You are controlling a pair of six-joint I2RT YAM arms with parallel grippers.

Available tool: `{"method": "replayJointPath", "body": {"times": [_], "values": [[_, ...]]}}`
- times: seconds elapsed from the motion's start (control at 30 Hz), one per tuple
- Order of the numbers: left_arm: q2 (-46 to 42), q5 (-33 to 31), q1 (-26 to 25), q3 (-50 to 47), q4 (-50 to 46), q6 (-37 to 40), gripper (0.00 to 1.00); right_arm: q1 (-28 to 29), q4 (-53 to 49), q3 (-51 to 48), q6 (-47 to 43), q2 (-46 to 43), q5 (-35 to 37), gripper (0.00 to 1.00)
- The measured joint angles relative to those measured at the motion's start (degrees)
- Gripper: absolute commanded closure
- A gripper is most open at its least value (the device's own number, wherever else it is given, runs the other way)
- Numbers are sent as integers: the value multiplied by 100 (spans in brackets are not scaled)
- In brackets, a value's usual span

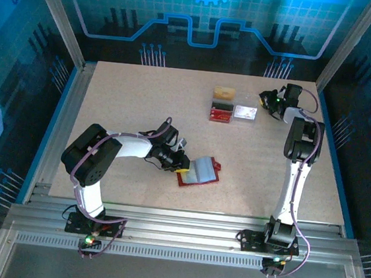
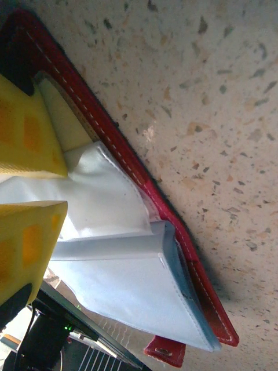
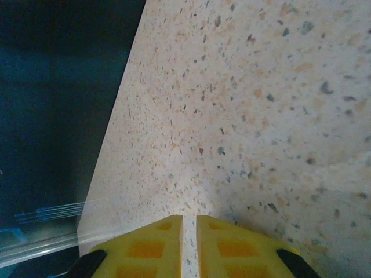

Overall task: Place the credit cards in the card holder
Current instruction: Rotate the storage box at the top-center of the table.

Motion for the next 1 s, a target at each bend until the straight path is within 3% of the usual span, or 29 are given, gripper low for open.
{"method": "replayJointPath", "body": {"times": [0.17, 0.37, 0.8, 1.0], "values": [[0, 0, -2, 0, 2, 0, 82, 4, 37, 278, -7, 205, -295, 88], [0, 0, 0, 0, 4, -2, 82, 55, 507, -157, -92, 98, -560, 89], [-15, -2, -4, -17, 17, 0, 82, 195, 1443, -2535, -341, -1097, -1051, 89], [-66, -4, -17, -61, 17, -2, 81, 599, 1401, -3373, -396, -1729, -1021, 88]]}}
